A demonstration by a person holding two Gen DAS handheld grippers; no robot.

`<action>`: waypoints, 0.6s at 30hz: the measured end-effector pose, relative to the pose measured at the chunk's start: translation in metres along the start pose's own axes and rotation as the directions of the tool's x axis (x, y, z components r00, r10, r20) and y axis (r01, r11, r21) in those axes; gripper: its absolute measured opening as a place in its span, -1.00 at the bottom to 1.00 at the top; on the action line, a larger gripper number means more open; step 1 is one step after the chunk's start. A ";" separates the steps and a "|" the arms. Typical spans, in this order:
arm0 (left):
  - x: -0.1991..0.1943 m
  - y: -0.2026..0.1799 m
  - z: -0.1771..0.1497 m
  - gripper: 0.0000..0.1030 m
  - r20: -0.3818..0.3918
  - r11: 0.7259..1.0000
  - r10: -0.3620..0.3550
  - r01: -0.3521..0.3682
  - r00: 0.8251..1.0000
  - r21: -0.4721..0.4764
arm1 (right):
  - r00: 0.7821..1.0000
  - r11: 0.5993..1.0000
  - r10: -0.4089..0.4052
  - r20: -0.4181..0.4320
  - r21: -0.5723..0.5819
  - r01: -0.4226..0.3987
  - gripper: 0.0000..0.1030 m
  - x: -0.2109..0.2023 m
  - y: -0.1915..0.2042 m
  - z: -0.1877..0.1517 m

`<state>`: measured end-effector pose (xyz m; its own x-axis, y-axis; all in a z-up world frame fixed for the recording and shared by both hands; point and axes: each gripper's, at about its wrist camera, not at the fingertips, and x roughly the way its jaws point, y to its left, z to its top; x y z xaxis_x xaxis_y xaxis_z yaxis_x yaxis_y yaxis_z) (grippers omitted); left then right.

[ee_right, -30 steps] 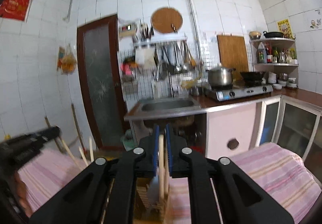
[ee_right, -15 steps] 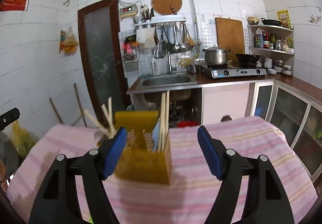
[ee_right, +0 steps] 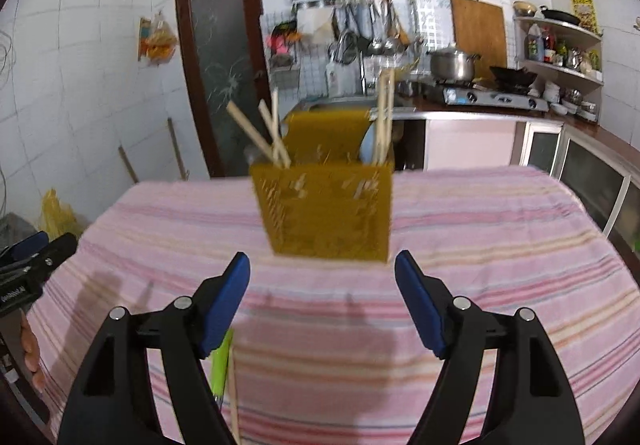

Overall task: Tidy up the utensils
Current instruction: 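Move the right tool back to the table and grasp a wooden chopstick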

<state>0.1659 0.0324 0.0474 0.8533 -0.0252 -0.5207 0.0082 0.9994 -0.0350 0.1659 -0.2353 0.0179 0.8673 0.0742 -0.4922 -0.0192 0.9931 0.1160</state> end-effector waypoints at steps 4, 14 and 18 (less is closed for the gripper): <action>0.020 0.004 -0.019 0.88 -0.064 1.000 0.017 -0.017 0.998 -0.004 | 0.996 1.000 0.000 -0.092 -0.025 -0.002 0.44 0.021 0.014 -0.024; 0.056 0.013 -0.044 0.88 -0.181 0.999 0.038 -0.040 0.983 -0.012 | 0.956 0.993 0.031 -0.291 -0.096 -0.061 0.31 0.042 0.034 -0.066; 0.063 0.011 -0.051 0.88 -0.206 0.999 0.036 -0.039 0.978 -0.014 | 0.946 0.992 0.034 -0.322 -0.105 -0.072 0.09 0.038 0.039 -0.070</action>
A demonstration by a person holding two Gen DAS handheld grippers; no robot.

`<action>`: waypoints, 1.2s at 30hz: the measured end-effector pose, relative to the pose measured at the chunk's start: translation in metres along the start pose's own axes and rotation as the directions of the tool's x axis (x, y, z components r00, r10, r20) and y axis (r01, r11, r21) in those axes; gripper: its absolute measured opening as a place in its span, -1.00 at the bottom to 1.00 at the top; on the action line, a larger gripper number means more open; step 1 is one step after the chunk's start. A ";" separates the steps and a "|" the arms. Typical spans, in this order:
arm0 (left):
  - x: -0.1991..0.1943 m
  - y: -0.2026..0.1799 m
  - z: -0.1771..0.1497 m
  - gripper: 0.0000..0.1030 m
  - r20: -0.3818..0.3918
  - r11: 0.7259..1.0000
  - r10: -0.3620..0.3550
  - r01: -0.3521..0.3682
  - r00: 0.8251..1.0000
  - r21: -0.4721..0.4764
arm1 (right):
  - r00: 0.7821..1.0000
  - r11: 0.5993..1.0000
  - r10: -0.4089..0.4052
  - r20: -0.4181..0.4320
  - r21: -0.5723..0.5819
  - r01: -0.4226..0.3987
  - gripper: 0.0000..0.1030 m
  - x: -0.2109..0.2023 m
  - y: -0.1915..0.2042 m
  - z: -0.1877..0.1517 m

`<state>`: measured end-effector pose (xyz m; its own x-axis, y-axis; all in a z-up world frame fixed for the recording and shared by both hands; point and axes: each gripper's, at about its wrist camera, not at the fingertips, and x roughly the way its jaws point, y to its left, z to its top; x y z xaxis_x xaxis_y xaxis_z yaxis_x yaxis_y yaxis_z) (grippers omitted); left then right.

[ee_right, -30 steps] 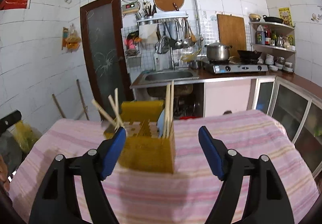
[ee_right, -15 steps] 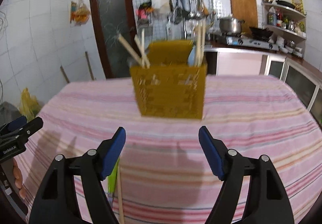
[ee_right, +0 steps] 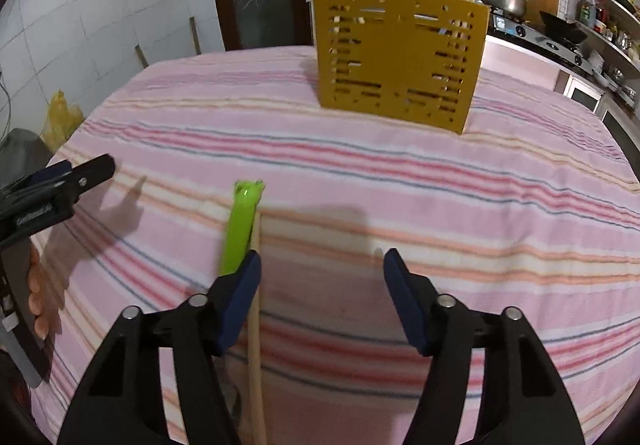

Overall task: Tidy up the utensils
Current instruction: 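Move the right tool back to the table and grasp a wooden chopstick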

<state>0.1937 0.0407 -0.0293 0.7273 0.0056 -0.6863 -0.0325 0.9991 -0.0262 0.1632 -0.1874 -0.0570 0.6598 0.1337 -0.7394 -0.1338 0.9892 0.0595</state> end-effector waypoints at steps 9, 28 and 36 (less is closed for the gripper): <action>-0.001 -0.011 -0.004 0.88 -0.021 1.000 -0.007 0.008 1.000 0.023 | 0.999 0.999 0.037 -0.026 -0.037 -0.038 -0.20 -0.007 0.018 0.001; -0.002 -0.068 -0.002 0.87 -0.078 0.994 -0.095 0.098 0.992 0.043 | 0.999 0.998 -0.033 -0.037 0.050 0.035 -0.88 -0.004 -0.027 0.002; 0.013 -0.123 -0.010 0.69 -0.153 0.984 -0.107 0.127 0.982 0.125 | 0.997 0.988 -0.065 -0.043 0.138 0.070 -0.88 -0.012 -0.070 -0.006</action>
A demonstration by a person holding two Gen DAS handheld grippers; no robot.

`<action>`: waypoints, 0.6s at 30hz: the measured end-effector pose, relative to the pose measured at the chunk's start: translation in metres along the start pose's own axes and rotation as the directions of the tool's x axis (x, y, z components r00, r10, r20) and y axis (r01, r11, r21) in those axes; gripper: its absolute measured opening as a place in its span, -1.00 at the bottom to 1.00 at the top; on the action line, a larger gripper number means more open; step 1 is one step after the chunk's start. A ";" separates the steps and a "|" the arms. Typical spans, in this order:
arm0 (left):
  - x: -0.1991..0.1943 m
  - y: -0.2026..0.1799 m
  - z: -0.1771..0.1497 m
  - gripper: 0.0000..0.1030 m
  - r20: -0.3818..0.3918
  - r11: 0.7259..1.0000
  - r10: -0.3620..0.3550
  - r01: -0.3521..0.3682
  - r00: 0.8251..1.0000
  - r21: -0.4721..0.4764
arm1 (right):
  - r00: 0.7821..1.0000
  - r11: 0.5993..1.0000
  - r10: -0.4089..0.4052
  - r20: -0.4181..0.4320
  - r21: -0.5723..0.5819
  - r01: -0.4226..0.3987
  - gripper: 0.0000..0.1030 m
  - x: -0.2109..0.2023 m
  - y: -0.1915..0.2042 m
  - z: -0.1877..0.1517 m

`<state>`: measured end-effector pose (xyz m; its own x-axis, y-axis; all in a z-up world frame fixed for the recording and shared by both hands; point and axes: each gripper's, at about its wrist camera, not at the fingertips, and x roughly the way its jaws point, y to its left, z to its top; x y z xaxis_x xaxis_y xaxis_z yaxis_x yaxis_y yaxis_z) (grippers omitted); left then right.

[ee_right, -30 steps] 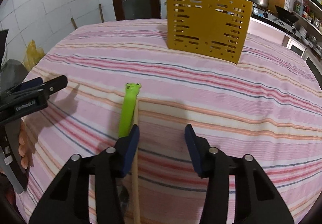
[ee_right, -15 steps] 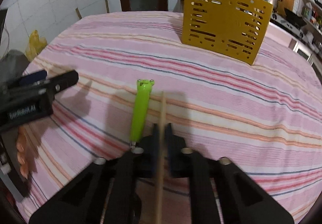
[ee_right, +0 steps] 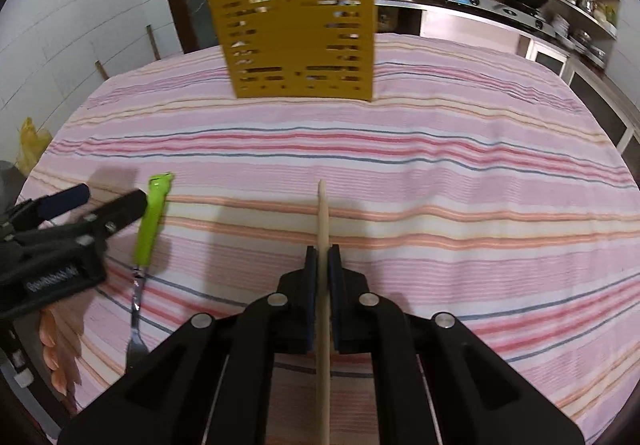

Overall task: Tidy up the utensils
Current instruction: 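Move the right tool back to the table and grasp a wooden chopstick, then grasp the green frog-handled fork with the left tool while the right tool holds the chopstick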

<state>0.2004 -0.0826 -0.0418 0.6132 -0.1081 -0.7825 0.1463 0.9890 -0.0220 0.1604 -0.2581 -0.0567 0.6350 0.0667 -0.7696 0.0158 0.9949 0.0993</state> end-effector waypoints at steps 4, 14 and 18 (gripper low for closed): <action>0.015 -0.007 -0.003 0.28 -0.073 1.000 -0.003 0.003 0.997 0.008 | 1.000 1.000 0.000 -0.003 0.009 0.000 -0.86 0.002 -0.006 0.005; 0.018 -0.003 0.007 -0.45 -0.086 1.000 -0.027 0.027 0.996 0.000 | 0.999 1.000 -0.009 -0.043 0.017 0.010 -0.57 0.018 -0.005 0.025; 0.021 -0.001 0.013 -0.56 -0.101 0.999 -0.048 0.046 0.994 -0.020 | 0.999 1.000 -0.022 -0.046 0.004 0.022 -0.45 0.020 -0.002 0.027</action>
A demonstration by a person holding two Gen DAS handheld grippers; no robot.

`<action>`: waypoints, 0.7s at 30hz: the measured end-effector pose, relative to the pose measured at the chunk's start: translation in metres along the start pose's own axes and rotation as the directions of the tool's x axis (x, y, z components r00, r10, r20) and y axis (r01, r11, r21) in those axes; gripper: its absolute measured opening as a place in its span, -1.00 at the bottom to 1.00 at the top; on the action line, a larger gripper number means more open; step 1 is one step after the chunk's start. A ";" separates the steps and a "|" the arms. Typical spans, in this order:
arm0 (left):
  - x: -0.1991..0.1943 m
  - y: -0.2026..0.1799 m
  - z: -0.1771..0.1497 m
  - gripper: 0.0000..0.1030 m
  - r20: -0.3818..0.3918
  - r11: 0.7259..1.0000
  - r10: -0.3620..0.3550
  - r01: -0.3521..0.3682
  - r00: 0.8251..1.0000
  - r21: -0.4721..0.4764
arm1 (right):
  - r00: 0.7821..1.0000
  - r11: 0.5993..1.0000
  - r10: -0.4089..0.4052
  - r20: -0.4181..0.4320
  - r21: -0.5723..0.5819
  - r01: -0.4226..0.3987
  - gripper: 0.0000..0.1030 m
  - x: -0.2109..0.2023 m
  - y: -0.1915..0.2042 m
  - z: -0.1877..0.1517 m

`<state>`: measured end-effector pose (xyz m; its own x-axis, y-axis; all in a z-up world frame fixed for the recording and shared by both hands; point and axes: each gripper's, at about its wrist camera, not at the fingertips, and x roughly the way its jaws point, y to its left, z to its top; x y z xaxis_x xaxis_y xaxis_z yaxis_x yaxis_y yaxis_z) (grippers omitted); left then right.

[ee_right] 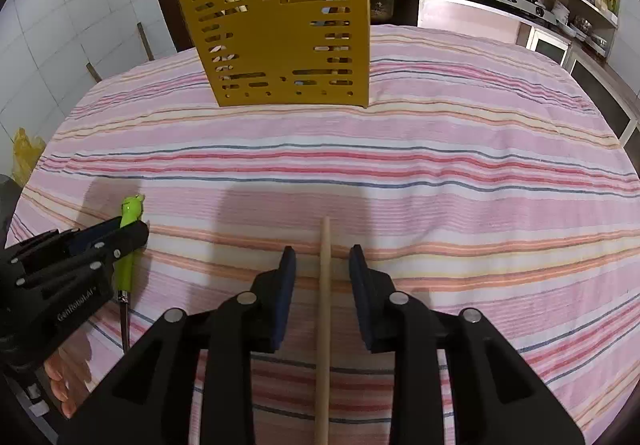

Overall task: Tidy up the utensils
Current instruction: 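Grasp the green frog-handled fork with the left tool while the right tool holds the chopstick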

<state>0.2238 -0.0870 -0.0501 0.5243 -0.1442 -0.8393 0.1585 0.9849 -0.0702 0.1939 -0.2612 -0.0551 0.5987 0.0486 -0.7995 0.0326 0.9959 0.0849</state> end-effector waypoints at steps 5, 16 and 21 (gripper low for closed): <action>0.002 -0.004 0.003 -0.58 0.008 1.000 0.006 -0.006 1.000 0.018 | 1.000 1.000 -0.020 0.001 -0.020 0.020 -0.50 0.004 0.004 0.000; -0.020 -0.001 0.001 -0.62 0.089 1.000 -0.006 0.004 0.996 0.021 | 0.998 1.000 0.001 0.070 0.029 -0.003 -0.89 -0.013 -0.004 0.001; -0.049 -0.001 0.000 -0.63 0.177 0.999 0.004 -0.011 0.984 0.041 | 0.986 0.999 0.012 0.166 0.031 -0.018 -0.89 -0.040 -0.003 0.004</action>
<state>0.1979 -0.0814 -0.0093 0.6646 -0.1552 -0.7309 0.1867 0.9817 -0.0388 0.1733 -0.2669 -0.0212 0.7239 0.0472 -0.6883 0.0469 0.9920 0.1174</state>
